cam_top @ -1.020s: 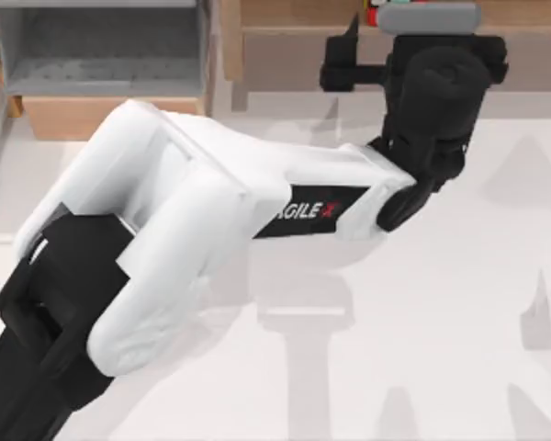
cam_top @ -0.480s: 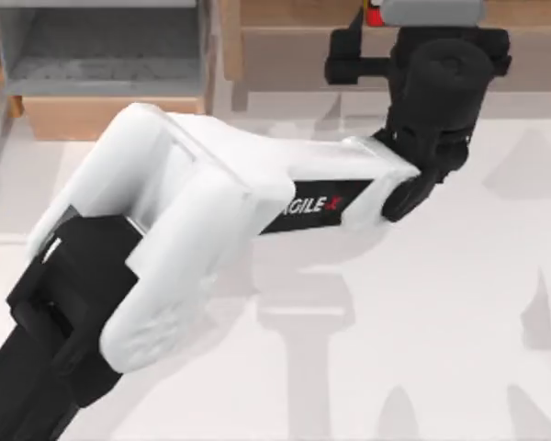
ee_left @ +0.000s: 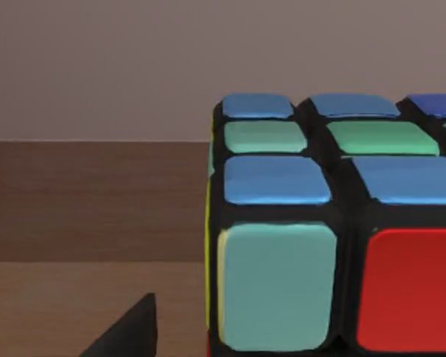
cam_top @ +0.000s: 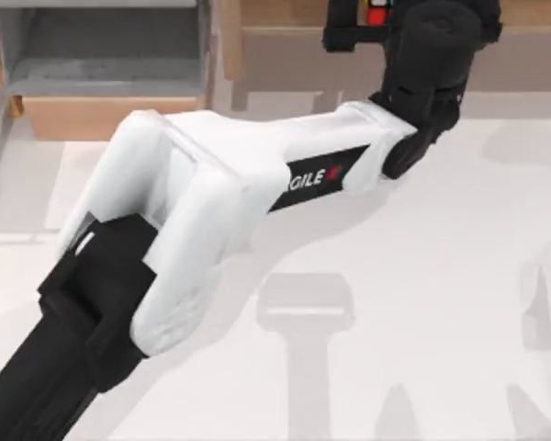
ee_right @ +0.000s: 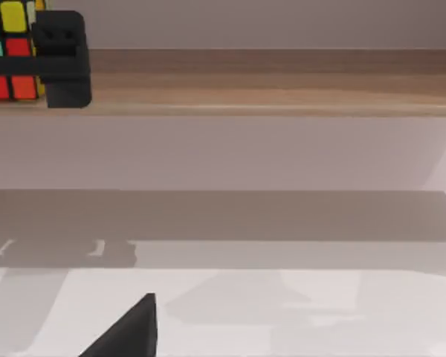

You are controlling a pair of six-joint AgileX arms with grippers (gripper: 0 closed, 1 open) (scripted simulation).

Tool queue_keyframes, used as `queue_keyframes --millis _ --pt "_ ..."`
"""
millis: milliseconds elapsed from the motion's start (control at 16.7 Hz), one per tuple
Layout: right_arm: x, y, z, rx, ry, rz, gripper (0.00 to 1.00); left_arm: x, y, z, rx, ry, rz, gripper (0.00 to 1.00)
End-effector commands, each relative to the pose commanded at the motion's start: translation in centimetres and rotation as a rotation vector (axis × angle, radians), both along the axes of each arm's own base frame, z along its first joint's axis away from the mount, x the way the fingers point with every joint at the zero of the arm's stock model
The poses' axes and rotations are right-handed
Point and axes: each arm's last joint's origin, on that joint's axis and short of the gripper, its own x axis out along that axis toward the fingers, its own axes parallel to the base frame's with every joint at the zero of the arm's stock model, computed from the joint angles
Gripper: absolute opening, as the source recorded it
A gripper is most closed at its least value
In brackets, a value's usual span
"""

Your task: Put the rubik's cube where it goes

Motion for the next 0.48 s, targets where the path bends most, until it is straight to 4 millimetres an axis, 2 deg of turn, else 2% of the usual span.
queue_keyframes --millis 240,480 --pt "0.00 0.00 0.00 0.000 0.000 0.000 1.00 0.10 0.03 -0.01 0.000 0.000 0.000 1.00" --pt "0.00 0.00 0.00 0.000 0.000 0.000 1.00 0.10 0.03 -0.01 0.000 0.000 0.000 0.70"
